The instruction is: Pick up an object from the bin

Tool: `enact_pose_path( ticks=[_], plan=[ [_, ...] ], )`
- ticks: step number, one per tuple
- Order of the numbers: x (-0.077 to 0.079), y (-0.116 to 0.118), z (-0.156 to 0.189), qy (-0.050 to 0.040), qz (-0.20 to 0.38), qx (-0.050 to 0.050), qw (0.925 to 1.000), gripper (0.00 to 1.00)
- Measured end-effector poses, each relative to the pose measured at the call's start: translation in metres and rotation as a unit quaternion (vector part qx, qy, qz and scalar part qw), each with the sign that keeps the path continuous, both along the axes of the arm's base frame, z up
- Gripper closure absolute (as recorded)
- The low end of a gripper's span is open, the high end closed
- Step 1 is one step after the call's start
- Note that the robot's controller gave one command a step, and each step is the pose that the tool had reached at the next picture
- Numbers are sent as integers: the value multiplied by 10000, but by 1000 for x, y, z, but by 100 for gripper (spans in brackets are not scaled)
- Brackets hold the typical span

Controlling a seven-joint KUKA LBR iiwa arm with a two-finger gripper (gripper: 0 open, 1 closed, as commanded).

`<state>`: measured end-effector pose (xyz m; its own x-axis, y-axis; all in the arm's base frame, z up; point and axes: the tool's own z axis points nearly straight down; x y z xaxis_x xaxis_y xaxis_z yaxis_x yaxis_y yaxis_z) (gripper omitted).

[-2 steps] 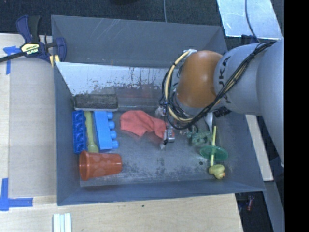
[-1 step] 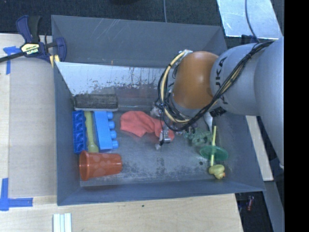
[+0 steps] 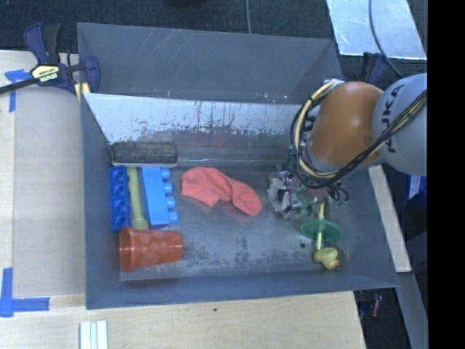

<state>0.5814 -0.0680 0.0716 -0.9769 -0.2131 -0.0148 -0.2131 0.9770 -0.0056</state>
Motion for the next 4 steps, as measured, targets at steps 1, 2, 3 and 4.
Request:
enact_pose_path(
  ticks=[1,2,3,4],
  plan=[
    [0,0,0,1,-32,0,10000,100],
    [34,16,0,-21,-142,5,9999,100],
    [61,24,-2,120,-164,-3,9998,0],
    [58,24,-3,105,-175,-2,9998,0]
  ],
)
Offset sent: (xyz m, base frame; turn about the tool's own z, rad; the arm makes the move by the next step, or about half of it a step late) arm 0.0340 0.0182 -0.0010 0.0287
